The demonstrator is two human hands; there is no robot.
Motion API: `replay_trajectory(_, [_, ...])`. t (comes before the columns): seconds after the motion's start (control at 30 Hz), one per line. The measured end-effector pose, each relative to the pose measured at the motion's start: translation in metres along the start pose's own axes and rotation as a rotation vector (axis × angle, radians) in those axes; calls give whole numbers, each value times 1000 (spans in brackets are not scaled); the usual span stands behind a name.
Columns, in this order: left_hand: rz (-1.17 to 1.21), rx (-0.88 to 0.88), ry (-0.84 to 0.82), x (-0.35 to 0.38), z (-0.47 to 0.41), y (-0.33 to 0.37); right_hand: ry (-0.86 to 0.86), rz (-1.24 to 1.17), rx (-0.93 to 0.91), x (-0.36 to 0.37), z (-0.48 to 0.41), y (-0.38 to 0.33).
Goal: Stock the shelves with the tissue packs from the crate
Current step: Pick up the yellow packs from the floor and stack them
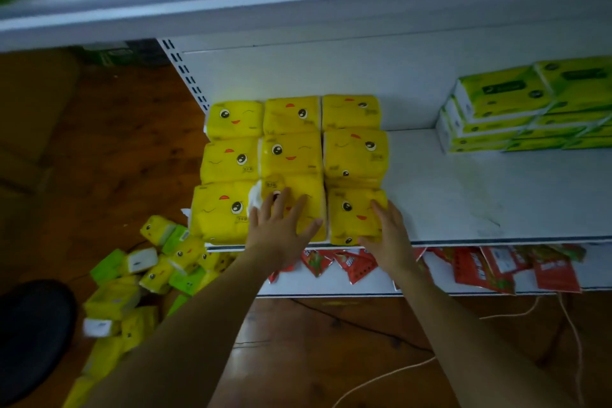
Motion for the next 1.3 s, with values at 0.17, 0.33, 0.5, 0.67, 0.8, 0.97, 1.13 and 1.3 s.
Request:
replay_trajectory(0.17, [8,14,23,2,1,-1,58,-17,15,6,-8,-6])
replay_trajectory(0.33, [51,25,57,-2,8,-3,25,111,46,-7,2,-10])
replay_trajectory(0.5, [140,38,87,-9,35,-2,51,286,-117,-39,35,-30])
replay_trajectory(0.67, [241,49,166,-26,68,-19,98,266,-211,-54,74,-76])
replay_trajectory(0.8, [307,53,245,-35,103,-56,169,226,-308,-35,109,-124])
replay_trajectory(0.97, [400,-23,269,-18,174,-141,135,213,-346,35,169,-178])
replay_trajectory(1.13, [400,-188,216,17,254,-245,-13,244,-387,130,217,-225])
replay_trajectory(1.3, [458,-385,157,50,300,-329,-185,216,-433,214,242,-255])
Point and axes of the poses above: each hand's wrist, its own z-axis away from the middle knuckle, its own x-axis out of the palm, y = z × x, the point moved 5 cm from there along -z, towards the middle knuckle, and after that the axes turned 6 degrees about x, right-handed, at the moved point
